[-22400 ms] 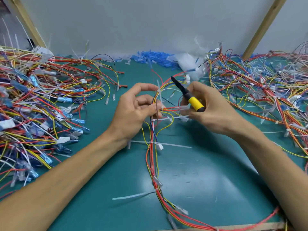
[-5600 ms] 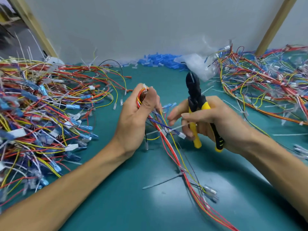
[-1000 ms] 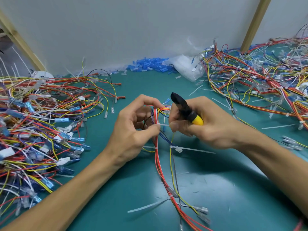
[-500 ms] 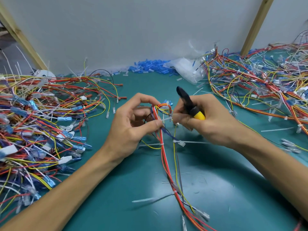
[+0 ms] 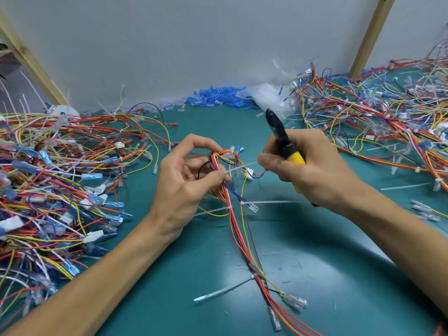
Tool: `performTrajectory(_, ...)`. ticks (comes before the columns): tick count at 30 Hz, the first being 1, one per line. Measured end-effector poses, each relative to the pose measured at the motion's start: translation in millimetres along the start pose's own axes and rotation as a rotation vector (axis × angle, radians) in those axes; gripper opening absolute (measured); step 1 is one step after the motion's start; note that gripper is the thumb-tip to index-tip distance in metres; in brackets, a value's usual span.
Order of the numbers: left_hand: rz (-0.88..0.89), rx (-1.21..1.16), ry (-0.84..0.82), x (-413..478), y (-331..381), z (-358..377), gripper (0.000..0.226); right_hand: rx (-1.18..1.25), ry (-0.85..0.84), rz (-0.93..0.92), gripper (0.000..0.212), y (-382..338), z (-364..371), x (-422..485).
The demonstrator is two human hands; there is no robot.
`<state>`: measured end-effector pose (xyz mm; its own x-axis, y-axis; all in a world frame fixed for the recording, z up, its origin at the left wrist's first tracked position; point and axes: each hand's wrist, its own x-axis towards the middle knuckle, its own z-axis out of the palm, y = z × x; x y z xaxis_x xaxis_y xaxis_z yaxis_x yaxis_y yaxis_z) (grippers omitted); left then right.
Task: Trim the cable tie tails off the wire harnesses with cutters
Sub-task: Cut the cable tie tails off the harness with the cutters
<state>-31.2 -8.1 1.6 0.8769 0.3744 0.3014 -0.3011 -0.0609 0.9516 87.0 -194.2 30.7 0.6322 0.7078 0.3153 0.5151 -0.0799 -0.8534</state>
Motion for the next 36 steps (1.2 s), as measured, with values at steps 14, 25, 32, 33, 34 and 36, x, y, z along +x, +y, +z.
performTrajectory(14,0.025,0.064,0.024,-0.5,2.9,4.5,0.029,0.315,-0.009,-0.005,0.018,-5.3,4.5,-2.1)
performTrajectory(25,-0.053,0.078,0.044,-0.9,5.3,2.1,0.030,0.257,0.028,-0.020,0.019,-6.3,3.2,-2.9)
performTrajectory(32,-0.104,-0.051,0.005,-1.0,2.9,-5.0,0.032,0.219,0.181,0.028,0.028,3.0,9.9,-1.9)
performTrajectory(33,-0.088,-0.074,0.004,-0.8,2.8,-5.3,0.032,0.213,0.198,0.030,0.030,4.9,11.3,-2.0)
performTrajectory(34,-0.067,-0.091,0.008,-0.5,2.7,-5.3,0.033,0.195,0.202,0.031,0.031,6.5,11.8,-2.2)
performTrajectory(36,-0.022,-0.110,0.026,-0.2,2.7,-5.5,0.033,0.187,0.179,0.040,0.031,9.2,10.9,-2.9)
